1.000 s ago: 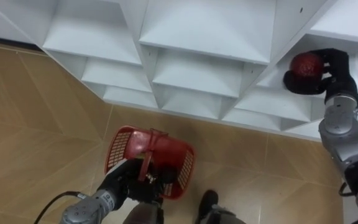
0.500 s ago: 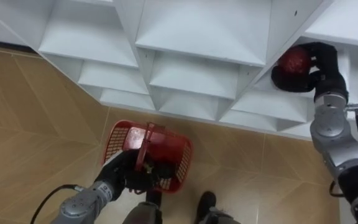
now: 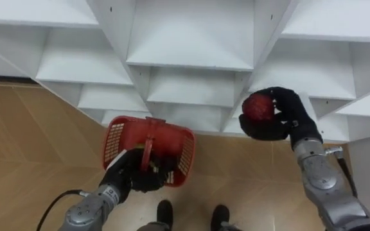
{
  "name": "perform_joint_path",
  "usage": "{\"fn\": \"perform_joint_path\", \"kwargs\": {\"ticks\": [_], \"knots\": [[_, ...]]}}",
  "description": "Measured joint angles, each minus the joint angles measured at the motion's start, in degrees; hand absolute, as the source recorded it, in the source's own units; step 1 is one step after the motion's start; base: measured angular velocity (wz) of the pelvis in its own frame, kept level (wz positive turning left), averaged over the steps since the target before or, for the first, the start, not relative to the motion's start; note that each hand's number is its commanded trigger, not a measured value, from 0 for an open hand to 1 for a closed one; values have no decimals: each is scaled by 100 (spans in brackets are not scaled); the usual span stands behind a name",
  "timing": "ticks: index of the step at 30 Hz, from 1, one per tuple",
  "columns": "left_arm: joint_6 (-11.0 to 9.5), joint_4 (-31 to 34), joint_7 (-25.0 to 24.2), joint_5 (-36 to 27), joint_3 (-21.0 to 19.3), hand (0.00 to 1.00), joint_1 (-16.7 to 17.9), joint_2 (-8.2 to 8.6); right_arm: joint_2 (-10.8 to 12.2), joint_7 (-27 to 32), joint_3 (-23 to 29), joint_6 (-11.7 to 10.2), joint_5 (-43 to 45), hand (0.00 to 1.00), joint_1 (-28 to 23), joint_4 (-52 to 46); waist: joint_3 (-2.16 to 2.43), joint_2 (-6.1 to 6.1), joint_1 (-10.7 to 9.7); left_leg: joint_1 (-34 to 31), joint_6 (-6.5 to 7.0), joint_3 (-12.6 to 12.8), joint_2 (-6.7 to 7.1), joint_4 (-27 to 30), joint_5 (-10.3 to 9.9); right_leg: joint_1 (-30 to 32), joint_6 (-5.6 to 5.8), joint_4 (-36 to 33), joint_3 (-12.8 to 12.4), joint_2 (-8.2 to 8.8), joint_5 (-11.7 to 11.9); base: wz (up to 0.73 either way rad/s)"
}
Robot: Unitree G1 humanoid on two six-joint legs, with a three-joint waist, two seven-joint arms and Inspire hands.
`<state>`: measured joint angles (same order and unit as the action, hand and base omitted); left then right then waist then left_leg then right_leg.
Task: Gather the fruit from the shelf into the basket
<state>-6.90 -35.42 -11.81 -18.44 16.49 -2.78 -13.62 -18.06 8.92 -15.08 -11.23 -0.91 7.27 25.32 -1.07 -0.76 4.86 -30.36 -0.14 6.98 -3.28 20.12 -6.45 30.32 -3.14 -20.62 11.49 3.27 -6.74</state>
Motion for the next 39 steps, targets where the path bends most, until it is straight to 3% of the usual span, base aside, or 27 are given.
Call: {"fn": "perform_joint_path", "kwargs": {"ticks": [7,18,27,39], "knots": [[-45,519,-24,-4,-6,100,280,98,95,-259,3,-13,373,100,-144,-686,39,62,-5,-15,-5,77,-24,-50,4,68,-15,-3,-79,-31,38,-6],[-96,516,-137,-17,18,100,344,175,463,-879,-200,-17,970,100,-447,-743,37,67,-43,10,-5,96,-22,-69,4,50,-5,13,-127,-45,42,-1],[-103,514,-246,-224,285,100,362,388,470,-1393,-658,13,1048,100,-615,-751,26,234,26,7,-2,92,-13,-97,2,37,17,86,-115,-40,75,0],[-102,499,-391,-220,443,100,353,389,468,-1402,-739,27,1128,100,-616,-749,24,235,-2,51,-2,94,2,-169,3,46,22,91,-160,-41,67,-1]]}}
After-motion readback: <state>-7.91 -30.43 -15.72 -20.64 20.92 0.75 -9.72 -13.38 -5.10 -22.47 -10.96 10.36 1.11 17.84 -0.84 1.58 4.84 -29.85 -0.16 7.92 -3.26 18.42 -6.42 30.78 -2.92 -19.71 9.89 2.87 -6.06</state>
